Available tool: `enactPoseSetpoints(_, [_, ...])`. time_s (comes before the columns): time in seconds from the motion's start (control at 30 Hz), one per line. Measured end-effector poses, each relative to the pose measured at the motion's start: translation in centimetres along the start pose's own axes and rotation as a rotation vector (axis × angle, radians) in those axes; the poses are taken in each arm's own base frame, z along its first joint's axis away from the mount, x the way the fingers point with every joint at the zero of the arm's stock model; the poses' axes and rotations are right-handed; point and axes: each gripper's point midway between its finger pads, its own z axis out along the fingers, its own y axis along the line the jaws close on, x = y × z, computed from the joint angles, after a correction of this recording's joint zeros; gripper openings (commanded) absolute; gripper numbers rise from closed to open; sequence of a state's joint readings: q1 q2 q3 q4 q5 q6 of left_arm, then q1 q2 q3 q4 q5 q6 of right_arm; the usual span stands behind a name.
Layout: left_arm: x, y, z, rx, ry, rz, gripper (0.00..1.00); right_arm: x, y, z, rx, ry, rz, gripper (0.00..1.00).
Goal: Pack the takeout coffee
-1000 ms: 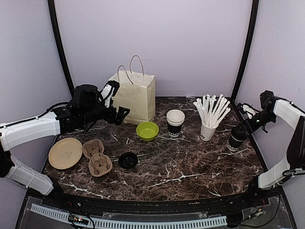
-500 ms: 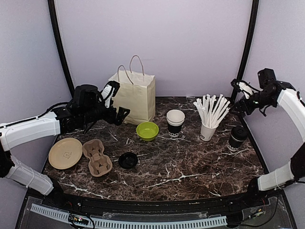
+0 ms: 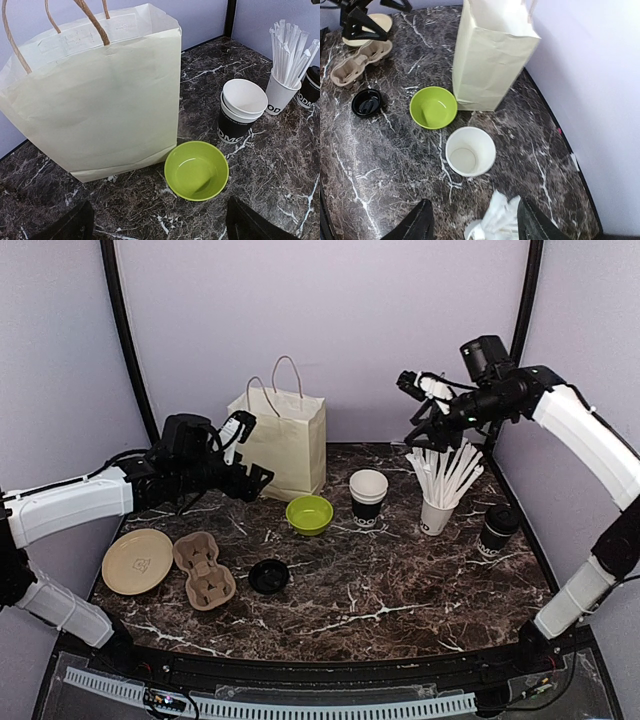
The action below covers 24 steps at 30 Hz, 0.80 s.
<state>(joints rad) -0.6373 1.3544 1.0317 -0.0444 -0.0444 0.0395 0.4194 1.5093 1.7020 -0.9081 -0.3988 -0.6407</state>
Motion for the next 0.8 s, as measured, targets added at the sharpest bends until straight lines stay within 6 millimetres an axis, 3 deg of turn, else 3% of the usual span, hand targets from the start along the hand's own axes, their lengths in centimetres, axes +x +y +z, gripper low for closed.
enactPoseSetpoints(0.07, [0.1, 0.0, 0.0, 0.000, 0.003, 0.000, 0.94, -0.6, 1.3, 2.9, -0.042, 0.036, -0.025, 0.42])
enactPoseSetpoints(0.17, [0.1, 0.0, -0.1, 0.000, 0.003, 0.000, 0.94, -0.6, 2.9, 8.9, -0.097, 0.129, -0.035, 0.40])
enactPoseSetpoints(0.27, [-0.2, 0.2, -0.5, -0.003, -0.006, -0.002, 0.94, 1.1, 4.1, 14.1, -0.134, 0.242, -0.021, 0.44])
enactPoseSetpoints(0.37, [-1.0, 0.3, -1.3, -0.006, -0.032, -0.004, 0.94, 3.6, 4.6, 17.0, -0.148, 0.345, 0.008, 0.49])
enactPoseSetpoints(0.5, [-2.0, 0.3, -2.3, 0.000, -0.065, -0.006, 0.94, 5.8, 4.6, 18.0, -0.134, 0.433, 0.025, 0.49])
enactPoseSetpoints(0.8, [-2.5, 0.0, -2.8, 0.021, -0.082, -0.012, 0.94, 5.6, 3.5, 18.3, -0.086, 0.449, 0.022, 0.39])
